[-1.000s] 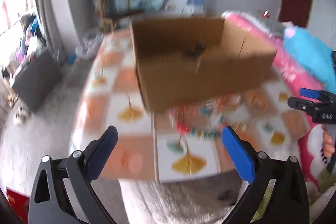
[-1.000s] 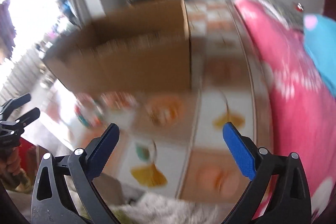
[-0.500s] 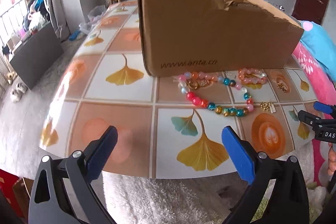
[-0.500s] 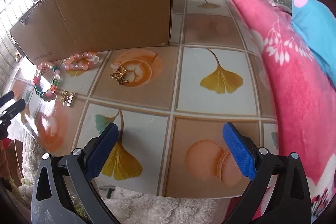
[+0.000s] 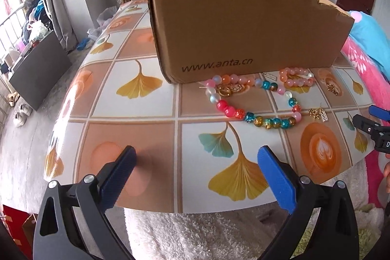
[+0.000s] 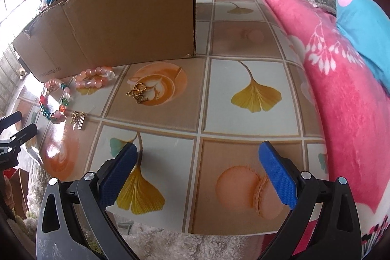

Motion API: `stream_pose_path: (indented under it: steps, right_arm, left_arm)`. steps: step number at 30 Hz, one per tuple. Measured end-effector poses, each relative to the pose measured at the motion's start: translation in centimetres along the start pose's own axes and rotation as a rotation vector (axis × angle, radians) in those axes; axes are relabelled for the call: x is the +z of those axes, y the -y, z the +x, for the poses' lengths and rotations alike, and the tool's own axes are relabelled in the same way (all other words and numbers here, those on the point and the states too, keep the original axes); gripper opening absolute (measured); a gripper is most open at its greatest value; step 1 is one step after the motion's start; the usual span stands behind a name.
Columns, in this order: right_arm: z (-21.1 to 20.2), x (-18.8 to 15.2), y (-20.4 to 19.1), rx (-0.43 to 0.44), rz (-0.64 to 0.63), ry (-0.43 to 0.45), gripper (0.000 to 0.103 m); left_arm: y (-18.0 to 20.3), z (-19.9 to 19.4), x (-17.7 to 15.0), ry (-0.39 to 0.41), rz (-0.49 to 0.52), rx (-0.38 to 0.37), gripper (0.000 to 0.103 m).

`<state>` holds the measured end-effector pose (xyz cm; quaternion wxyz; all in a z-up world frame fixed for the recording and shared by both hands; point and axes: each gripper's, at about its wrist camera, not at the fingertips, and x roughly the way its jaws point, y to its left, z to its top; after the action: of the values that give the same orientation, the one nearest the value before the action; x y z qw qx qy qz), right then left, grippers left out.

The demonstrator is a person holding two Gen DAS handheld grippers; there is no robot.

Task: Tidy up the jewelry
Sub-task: 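Withdraw both grippers from the box toward the bracelets on the table, then close the right gripper on the multicolour beaded bracelet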

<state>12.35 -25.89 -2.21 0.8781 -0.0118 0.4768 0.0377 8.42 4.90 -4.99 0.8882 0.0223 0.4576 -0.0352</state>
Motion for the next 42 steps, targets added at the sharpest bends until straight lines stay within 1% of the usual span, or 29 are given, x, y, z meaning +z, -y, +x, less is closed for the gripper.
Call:
stream_pose_path:
  steps: [4, 8, 11, 15, 16, 18, 19, 20, 21, 22, 23, 25, 26, 27, 28, 29, 30, 31, 32, 33, 35, 36, 38, 39, 41, 42]
  right_arm:
    - [0.3, 0.3, 0.0, -0.003, 0.011, -0.002, 0.095]
    - [0.3, 0.0, 0.0, -0.008, 0.018, 0.029, 0.095]
    - [0.2, -0.1, -0.1, -0.004, -0.003, 0.050, 0.095]
    - [0.1, 0.4, -0.1, 0.006, -0.026, 0.023, 0.095]
    - [-0.1, 0.5, -0.2, 0.015, -0.028, 0.029, 0.095]
    - [-0.5, 0.8, -0.3, 0.055, -0.025, 0.041, 0.094]
    - [-0.6, 0.9, -0.4, 0.074, -0.026, 0.044, 0.090]
    - [-0.8, 1.2, -0.8, 0.110, -0.033, 0.048, 0.086]
    - [-1.1, 1.4, -1.3, 0.143, -0.042, 0.058, 0.084]
    - [-1.3, 1.6, -1.7, 0.166, -0.050, 0.066, 0.080]
    - [-1.5, 2.0, -2.3, 0.205, -0.060, 0.074, 0.075]
    - [-1.6, 2.6, -3.6, 0.291, -0.066, 0.071, 0.069]
    - [-1.6, 2.8, -4.3, 0.342, -0.067, 0.065, 0.063]
    - [-1.5, 3.1, -4.9, 0.384, -0.069, 0.058, 0.060]
    - [-1.2, 3.4, -5.9, 0.423, -0.075, 0.047, 0.056]
    - [-1.1, 3.5, -6.5, 0.441, -0.082, 0.039, 0.051]
    - [-0.9, 3.7, -7.3, 0.460, -0.092, 0.031, 0.048]
    - [-0.7, 4.0, -8.0, 0.475, -0.105, 0.027, 0.044]
    - [-0.7, 4.0, -8.8, 0.480, -0.119, 0.025, 0.040]
    - [-0.5, 4.2, -9.3, 0.484, -0.129, 0.023, 0.038]
    - [0.0, 4.7, -10.3, 0.474, -0.154, 0.015, 0.032]
    - [0.2, 4.9, -10.6, 0.471, -0.162, 0.011, 0.030]
    - [0.8, 5.2, -11.4, 0.468, -0.180, -0.010, 0.021]
    - [1.1, 5.4, -11.7, 0.467, -0.186, -0.021, 0.020]
    - [1.8, 5.6, -12.1, 0.456, -0.198, -0.042, 0.015]
    - [2.0, 5.6, -12.4, 0.453, -0.202, -0.050, 0.014]
  left_arm:
    - [0.1, 0.1, 0.0, -0.003, -0.009, 0.011, 0.099]
    - [0.1, 0.0, -0.1, 0.005, -0.016, 0.013, 0.099]
    - [0.1, 0.0, -0.3, 0.021, -0.009, 0.010, 0.099]
    - [0.1, 0.0, -0.3, 0.031, 0.006, -0.002, 0.099]
    - [0.1, 0.0, -0.2, 0.033, 0.009, -0.005, 0.099]
    - [0.0, -0.1, -0.2, 0.037, 0.015, -0.004, 0.099]
    - [0.0, -0.2, -0.1, 0.045, 0.018, 0.000, 0.099]
    - [-0.1, -0.4, -0.1, 0.059, 0.021, 0.004, 0.099]
    - [-0.2, -0.5, 0.0, 0.073, 0.022, 0.000, 0.099]
    - [-0.3, -0.9, 0.2, 0.099, 0.023, -0.008, 0.098]
    - [-0.4, -1.4, 0.5, 0.126, 0.023, -0.018, 0.098]
    - [-0.6, -2.1, 1.1, 0.169, 0.024, -0.046, 0.097]
    - [-0.8, -2.5, 1.6, 0.190, 0.024, -0.066, 0.095]
    - [-0.9, -2.6, 1.9, 0.200, 0.026, -0.079, 0.094]
    - [-0.9, -2.7, 2.3, 0.209, 0.030, -0.089, 0.090]
    - [-0.9, -2.6, 2.7, 0.208, 0.034, -0.097, 0.087]
    - [-0.9, -2.5, 3.0, 0.206, 0.036, -0.107, 0.085]
    - [-1.0, -2.3, 3.3, 0.203, 0.039, -0.118, 0.079]
    - [-0.9, -2.1, 3.5, 0.197, 0.040, -0.125, 0.072]
    - [-0.9, -1.6, 3.8, 0.181, 0.043, -0.135, 0.069]
    - [-0.8, -0.9, 4.2, 0.156, 0.045, -0.144, 0.059]
    - [-0.8, -0.6, 4.4, 0.145, 0.044, -0.146, 0.057]
    - [-0.8, -0.1, 4.6, 0.123, 0.042, -0.165, 0.048]
    - [-0.9, 0.2, 4.8, 0.112, 0.037, -0.172, 0.047]
    - [-1.0, 0.5, 4.9, 0.097, 0.034, -0.176, 0.038]
    - [-1.0, 0.8, 4.9, 0.086, 0.031, -0.177, 0.036]
